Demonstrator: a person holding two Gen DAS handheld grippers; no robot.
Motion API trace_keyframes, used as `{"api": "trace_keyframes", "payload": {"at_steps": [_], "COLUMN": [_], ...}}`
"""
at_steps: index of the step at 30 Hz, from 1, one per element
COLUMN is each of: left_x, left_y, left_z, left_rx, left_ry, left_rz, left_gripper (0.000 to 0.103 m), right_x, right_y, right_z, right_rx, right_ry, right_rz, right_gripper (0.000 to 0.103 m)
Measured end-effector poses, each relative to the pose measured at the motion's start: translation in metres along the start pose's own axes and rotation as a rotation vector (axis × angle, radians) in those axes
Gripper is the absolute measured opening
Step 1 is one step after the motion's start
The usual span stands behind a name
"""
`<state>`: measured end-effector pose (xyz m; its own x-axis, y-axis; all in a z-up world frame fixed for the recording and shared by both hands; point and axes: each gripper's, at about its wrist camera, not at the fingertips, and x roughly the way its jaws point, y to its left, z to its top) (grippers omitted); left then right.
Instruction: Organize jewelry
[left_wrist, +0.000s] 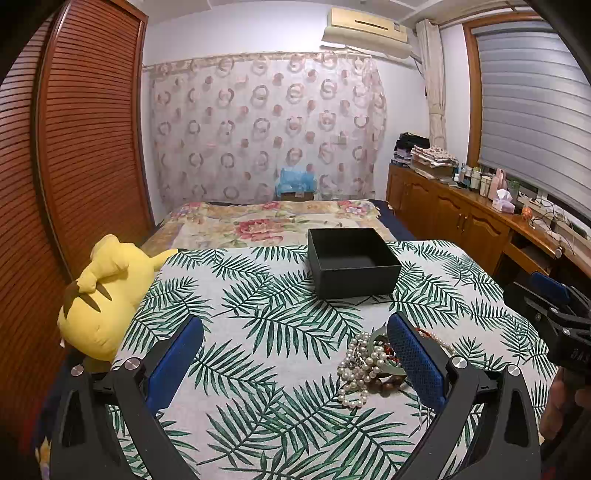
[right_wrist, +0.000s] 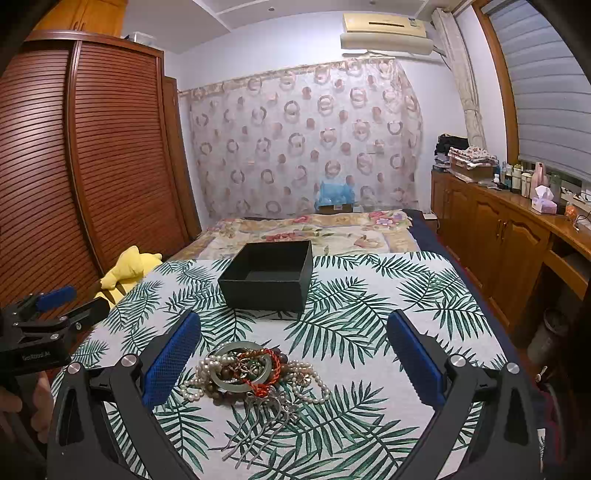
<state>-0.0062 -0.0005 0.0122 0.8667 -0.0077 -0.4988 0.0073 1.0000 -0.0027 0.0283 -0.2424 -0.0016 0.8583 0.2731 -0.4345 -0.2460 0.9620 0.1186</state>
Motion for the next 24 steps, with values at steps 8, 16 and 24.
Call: {"api": "trace_keyframes", "payload": {"at_steps": [8, 16, 24], "left_x": [-0.0005, -0.0004, -0.0003], "left_y": [-0.0012, 0.0003, -0.0004], "left_z": [0.0009, -0.0006, -0.0011], "left_rx": [0.000, -0.002, -0.003], "left_ry": [-0.005, -0.006, -0.007], "left_rz": [0.002, 0.000, 0.000], "left_gripper": [0.097, 0.097, 0.097], "right_x": [0.0002, 0.0004, -0.0002], "right_y": [-0.0005, -0.0008, -0.0007], "right_z": [0.0000, -0.0004, 0.0012], "right_rx": [0.003, 0.005, 0.006], "right_ry": [0.000, -0.001, 0.000], "right_rz": [0.002, 0.001, 0.002], "right_gripper": [0.101, 0.101, 0.101]}}
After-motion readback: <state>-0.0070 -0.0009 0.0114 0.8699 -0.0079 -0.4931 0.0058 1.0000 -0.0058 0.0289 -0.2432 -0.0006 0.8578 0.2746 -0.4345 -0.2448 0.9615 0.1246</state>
